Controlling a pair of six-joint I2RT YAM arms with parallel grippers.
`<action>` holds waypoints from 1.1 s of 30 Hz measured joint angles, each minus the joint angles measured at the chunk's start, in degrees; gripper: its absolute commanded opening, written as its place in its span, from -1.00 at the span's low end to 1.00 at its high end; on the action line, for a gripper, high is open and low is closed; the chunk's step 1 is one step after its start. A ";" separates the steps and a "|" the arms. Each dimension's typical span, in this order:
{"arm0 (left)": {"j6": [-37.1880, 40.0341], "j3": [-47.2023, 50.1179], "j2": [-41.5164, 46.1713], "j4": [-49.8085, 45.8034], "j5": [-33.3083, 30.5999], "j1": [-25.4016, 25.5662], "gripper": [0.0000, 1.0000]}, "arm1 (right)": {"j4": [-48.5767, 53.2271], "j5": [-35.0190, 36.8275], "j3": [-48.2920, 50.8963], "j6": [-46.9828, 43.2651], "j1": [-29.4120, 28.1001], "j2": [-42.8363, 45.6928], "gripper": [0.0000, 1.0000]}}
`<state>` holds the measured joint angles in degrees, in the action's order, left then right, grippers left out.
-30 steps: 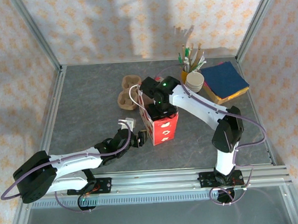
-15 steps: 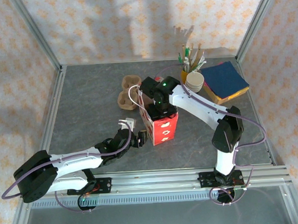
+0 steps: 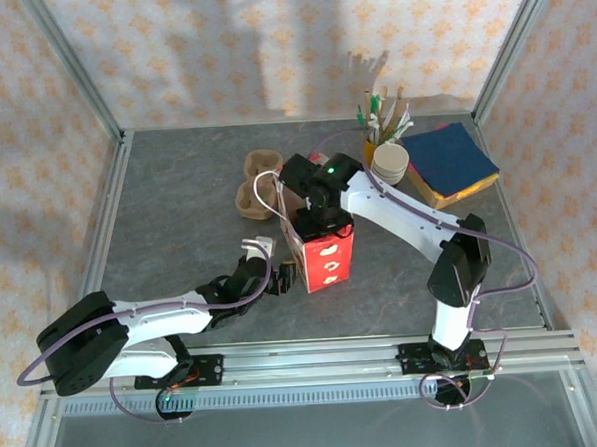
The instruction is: Pack the takeout coffee
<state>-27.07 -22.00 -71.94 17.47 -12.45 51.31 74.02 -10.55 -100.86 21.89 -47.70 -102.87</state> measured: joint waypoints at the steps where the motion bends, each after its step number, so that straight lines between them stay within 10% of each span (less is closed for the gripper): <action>1: 0.22 0.00 -0.35 0.02 0.00 0.02 0.62 | 0.00 -0.02 0.61 0.15 -0.20 0.68 -0.04; 33: 2.14 0.11 -4.00 4.28 -0.55 1.20 0.63 | 0.11 -1.97 9.79 2.43 -0.90 5.22 -0.04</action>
<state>-24.93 -21.89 -75.94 21.76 -12.99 52.51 74.13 -12.51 -91.07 24.32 -48.60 -97.65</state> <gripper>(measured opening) 0.812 0.606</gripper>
